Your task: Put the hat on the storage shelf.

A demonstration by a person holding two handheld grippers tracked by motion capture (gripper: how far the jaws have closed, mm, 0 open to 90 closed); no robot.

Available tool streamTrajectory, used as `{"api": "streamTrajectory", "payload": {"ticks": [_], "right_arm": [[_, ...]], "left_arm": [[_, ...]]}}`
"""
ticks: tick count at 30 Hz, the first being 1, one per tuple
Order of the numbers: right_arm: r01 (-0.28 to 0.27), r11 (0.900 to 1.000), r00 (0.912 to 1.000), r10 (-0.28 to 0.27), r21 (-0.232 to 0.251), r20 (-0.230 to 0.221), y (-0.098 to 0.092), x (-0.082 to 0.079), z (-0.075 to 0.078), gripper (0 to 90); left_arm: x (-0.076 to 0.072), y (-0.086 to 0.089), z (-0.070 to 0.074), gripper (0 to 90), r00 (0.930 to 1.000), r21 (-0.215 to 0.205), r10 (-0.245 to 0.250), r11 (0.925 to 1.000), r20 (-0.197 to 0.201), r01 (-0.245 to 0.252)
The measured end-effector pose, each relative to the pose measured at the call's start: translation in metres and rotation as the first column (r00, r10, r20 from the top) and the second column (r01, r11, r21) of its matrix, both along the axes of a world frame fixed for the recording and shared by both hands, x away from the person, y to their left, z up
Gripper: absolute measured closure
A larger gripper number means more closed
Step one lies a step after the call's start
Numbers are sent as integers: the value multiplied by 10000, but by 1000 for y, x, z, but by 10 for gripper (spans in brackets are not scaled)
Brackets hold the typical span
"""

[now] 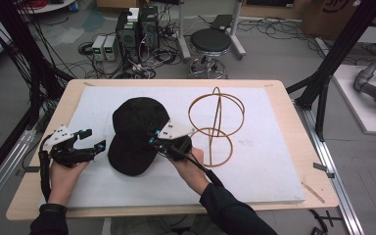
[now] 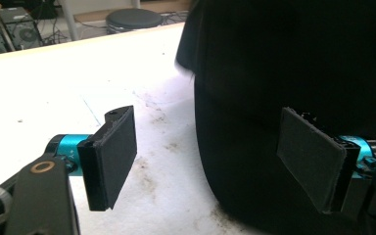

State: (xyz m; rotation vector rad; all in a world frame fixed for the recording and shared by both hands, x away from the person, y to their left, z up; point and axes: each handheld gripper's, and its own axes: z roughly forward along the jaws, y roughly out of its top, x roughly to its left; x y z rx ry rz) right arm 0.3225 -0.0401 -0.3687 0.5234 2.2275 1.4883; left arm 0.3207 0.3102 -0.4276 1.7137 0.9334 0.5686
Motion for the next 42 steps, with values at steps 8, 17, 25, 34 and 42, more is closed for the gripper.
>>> {"api": "streamTrajectory", "payload": {"ticks": [8,17,25,34,42], "right_arm": [[-89,9999,9995,85,113,317,3,1,17,891],[-230,9992,9992,219,329,331,3,-2,30,897],[-431,9982,9973,404,422,617,7,-5,42,900],[-342,9982,9986,322,492,413,7,-2,48,900],[-458,9978,9983,440,480,392,6,-2,47,900]], "left_arm": [[-3,10,1,231,9991,-279,398,9988,127,-395],[-4,17,-2,231,9983,-476,589,9971,-12,-589],[-3,16,-2,231,9986,-410,535,9977,-42,-536],[-4,15,-3,231,9987,-404,500,9979,-72,-502],[-4,15,-4,231,9989,-379,457,9982,-121,-461]]}}
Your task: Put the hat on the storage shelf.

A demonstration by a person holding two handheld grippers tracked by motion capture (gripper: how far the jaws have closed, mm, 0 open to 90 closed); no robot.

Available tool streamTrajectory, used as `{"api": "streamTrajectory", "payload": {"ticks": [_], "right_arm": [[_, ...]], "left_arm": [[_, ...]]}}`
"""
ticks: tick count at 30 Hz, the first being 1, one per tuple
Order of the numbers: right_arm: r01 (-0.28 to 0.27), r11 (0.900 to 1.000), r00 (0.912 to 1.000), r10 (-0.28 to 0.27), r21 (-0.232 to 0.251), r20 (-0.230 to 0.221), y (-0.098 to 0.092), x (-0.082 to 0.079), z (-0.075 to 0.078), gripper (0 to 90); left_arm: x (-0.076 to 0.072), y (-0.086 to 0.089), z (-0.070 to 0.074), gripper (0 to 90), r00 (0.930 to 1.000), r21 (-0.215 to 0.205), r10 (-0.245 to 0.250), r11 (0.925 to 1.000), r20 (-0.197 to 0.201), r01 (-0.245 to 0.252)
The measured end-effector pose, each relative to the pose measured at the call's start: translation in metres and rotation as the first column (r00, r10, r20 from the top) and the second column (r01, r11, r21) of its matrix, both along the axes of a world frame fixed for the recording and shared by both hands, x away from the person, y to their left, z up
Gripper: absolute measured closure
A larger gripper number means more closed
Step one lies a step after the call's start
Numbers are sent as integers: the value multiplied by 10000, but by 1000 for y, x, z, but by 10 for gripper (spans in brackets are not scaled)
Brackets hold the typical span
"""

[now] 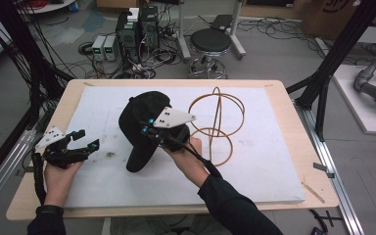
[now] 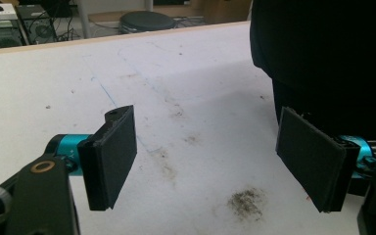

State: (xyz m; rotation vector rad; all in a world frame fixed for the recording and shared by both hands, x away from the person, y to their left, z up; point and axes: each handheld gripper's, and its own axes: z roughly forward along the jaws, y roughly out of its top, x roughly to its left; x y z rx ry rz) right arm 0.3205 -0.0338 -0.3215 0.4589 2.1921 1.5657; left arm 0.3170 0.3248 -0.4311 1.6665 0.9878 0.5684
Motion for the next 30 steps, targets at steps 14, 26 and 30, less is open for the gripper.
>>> {"api": "streamTrajectory", "payload": {"ticks": [14,26,30], "right_arm": [[-173,9995,9997,169,-267,-167,-2,1,1,878],[-9,9985,9994,-10,-554,-342,2,2,-3,818],[72,9984,9996,-87,-561,-259,2,1,-1,882]], "left_arm": [[1,-2,-1,233,10000,-1,-89,10000,-11,89],[1,-4,-1,233,9999,-1,-167,9999,43,167],[1,-4,0,233,9999,10,-165,9999,48,165]]}}
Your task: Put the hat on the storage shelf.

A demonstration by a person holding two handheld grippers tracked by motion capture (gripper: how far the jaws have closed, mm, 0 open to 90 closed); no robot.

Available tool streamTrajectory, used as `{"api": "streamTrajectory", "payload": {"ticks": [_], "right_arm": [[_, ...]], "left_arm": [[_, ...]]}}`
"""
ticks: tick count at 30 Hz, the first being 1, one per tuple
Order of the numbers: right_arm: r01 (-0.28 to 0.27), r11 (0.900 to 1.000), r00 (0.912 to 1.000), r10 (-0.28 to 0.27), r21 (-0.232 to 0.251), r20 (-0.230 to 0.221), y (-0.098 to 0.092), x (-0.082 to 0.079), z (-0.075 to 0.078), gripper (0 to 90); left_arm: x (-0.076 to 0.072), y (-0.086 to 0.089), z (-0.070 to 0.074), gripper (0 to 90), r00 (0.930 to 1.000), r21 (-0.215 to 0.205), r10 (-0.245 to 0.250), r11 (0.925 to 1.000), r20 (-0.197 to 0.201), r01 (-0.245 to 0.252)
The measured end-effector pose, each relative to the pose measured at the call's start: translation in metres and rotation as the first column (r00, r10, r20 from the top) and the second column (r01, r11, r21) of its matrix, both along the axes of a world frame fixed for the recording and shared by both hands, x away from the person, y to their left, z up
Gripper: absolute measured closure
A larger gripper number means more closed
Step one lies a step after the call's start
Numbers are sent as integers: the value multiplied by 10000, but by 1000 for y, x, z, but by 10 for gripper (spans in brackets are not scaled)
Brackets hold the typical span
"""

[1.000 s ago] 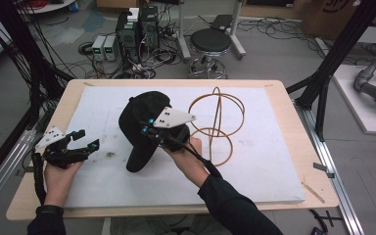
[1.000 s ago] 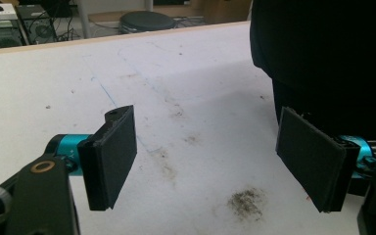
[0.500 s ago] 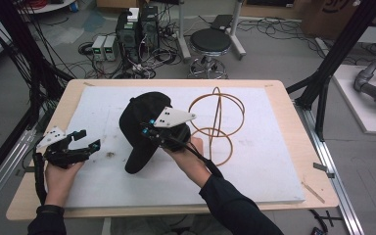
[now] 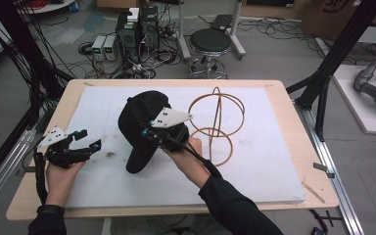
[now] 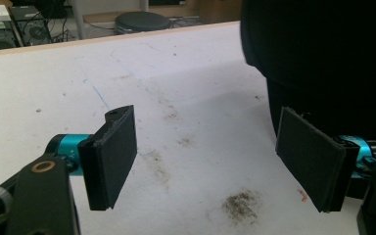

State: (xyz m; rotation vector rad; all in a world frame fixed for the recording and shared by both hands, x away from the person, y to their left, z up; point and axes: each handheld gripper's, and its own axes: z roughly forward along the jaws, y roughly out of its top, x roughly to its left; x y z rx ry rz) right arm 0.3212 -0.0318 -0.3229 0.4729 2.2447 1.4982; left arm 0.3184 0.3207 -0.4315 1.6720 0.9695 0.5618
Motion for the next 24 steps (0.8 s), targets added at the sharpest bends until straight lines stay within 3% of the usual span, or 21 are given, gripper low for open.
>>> {"api": "streamTrajectory", "payload": {"ticks": [13,24], "right_arm": [[-220,9996,9993,215,186,312,6,-5,5,894],[-506,9965,9972,468,659,577,4,-10,33,894]], "left_arm": [[0,1,0,233,10000,26,28,10000,0,-28],[-1,1,1,233,10000,-24,73,10000,20,-73]]}}
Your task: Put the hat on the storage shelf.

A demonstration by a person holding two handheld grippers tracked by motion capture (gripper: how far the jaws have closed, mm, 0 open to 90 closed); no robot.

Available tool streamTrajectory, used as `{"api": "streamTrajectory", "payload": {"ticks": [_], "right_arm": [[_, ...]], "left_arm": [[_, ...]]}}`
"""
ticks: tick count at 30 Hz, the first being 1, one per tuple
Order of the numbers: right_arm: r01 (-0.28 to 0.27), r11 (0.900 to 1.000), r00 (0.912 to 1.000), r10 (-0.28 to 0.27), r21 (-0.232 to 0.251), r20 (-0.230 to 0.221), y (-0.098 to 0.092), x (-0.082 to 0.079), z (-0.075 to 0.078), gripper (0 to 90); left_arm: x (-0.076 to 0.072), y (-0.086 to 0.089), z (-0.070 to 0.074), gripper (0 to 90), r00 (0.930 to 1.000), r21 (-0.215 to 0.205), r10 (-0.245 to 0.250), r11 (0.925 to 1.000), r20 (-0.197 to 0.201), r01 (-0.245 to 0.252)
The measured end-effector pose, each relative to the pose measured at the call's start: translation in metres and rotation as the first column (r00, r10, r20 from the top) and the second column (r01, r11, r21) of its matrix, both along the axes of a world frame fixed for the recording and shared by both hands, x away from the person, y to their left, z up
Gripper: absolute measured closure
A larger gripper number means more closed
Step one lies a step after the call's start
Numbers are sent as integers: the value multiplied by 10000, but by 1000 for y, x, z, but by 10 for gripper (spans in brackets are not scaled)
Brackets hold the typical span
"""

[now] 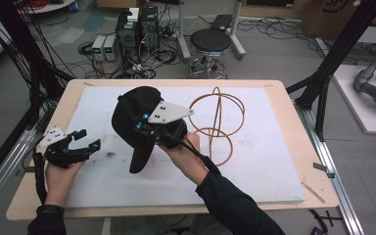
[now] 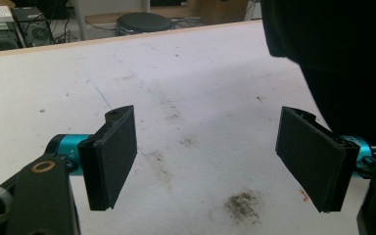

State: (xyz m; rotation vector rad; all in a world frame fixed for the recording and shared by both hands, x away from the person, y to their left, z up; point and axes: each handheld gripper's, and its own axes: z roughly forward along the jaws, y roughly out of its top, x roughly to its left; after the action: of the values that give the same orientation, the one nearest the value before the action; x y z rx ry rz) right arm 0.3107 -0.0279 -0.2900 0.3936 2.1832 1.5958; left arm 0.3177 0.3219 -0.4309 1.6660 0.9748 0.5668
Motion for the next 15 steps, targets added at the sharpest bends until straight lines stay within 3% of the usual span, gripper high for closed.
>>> {"api": "streamTrajectory", "payload": {"ticks": [15], "right_arm": [[-159,9925,9996,132,1216,231,-21,-1,48,894]], "left_arm": [[0,0,0,233,10000,-10,-15,10000,1,15]]}}
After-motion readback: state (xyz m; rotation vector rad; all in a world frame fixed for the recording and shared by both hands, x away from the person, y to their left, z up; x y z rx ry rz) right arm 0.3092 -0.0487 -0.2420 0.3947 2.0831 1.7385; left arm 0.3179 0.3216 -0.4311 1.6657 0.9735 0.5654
